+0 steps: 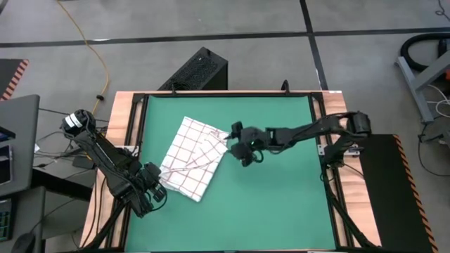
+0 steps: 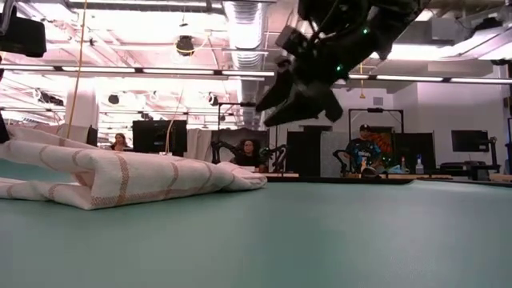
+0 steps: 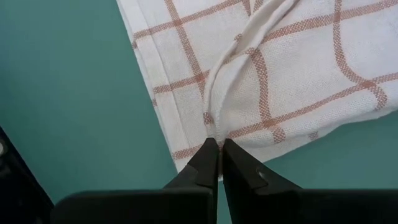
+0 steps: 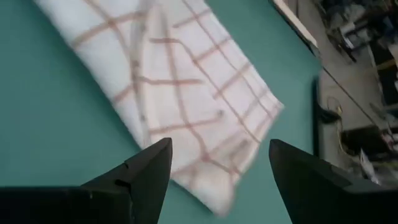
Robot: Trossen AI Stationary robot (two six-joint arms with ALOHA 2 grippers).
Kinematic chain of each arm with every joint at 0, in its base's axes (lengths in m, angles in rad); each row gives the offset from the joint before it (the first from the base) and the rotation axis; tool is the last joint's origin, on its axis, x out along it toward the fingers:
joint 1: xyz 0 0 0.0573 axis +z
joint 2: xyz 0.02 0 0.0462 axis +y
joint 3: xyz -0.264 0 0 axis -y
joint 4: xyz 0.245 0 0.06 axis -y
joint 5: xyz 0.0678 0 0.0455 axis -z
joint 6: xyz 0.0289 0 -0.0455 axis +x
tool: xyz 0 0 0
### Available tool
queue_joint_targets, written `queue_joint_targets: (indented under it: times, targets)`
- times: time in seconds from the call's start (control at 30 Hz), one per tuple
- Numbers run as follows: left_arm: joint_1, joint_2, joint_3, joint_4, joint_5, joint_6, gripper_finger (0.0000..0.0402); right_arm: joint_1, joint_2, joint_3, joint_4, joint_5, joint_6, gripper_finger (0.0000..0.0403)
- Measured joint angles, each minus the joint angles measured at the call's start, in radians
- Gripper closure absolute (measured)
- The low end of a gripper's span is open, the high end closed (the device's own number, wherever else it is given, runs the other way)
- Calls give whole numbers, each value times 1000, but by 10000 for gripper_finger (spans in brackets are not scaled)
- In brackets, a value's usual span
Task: Roll towel
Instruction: Fold the white towel
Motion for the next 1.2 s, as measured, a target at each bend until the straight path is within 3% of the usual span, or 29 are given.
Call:
queue_joint_targets:
  times: [0.23,0.37,0.5,0.97,1.2]
  targets:
    - [0,0,0,-1,1,-7,401,28,185,22,63,15,-134,117]
    - [0,0,0,1,7,-10,401,30,279,88,64,178,-164,117]
    - [0,0,0,0,13,-10,401,29,326,133,0,212,-198,117]
    - [0,0,0,-2,20,1,401,30,330,143,-10,258,-192,119]
    - [0,0,0,-2,13,-1,401,37,330,142,-11,259,-202,169]
